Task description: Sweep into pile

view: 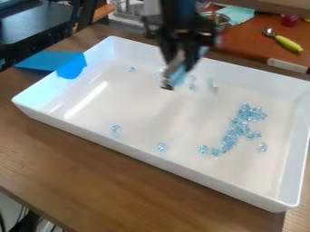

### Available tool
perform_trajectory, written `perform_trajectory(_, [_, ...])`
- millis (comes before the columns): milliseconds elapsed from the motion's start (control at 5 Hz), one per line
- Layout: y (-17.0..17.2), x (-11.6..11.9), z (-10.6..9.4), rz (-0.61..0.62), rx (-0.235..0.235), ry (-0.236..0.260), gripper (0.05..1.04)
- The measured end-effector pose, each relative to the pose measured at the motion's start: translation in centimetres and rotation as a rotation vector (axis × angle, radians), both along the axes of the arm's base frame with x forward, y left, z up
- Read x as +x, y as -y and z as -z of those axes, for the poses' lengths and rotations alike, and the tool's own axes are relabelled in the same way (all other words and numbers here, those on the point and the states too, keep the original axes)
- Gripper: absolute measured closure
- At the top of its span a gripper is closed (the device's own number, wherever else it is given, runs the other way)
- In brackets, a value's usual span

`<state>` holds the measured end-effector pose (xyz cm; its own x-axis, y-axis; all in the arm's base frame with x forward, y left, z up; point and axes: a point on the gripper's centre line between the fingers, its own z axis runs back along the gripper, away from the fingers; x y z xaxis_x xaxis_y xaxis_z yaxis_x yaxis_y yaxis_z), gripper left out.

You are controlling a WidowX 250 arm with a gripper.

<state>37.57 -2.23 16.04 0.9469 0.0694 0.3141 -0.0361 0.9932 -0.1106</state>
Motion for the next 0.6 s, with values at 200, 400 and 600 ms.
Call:
perform_trajectory(200, [-4.8, -0.2, 0.0, -0.038, -0.014, 0.001, 0.718])
perform_trajectory(400, [-9.3, -0.3, 0.9, -0.076, 0.035, 0.002, 0.718])
perform_trajectory(600, [-12.1, -0.3, 2.7, -0.108, 0.087, -0.035, 0.718])
